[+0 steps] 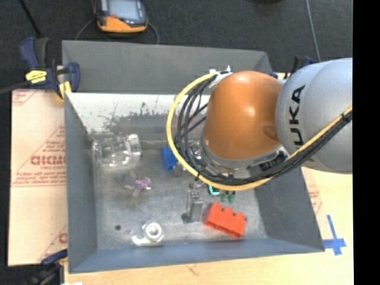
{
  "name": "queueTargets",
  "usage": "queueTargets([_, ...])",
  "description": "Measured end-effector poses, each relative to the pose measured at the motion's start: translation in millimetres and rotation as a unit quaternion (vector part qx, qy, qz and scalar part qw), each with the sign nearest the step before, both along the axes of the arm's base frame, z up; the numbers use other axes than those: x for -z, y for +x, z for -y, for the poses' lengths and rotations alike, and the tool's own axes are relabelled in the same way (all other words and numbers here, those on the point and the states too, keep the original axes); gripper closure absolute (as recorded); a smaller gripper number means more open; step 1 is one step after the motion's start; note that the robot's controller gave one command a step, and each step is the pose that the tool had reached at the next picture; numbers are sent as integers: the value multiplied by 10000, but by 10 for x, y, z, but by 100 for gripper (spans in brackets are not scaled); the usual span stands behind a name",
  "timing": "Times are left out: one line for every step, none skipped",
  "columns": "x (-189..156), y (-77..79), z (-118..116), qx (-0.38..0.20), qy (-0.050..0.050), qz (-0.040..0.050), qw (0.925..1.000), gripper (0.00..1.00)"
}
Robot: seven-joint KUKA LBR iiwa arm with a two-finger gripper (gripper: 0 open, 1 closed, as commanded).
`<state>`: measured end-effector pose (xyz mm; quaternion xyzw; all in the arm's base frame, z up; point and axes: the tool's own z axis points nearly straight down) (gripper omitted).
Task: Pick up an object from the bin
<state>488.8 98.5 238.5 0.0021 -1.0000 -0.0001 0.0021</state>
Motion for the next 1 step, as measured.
queueTargets([450,338,-701,-539,11,41,9985,0])
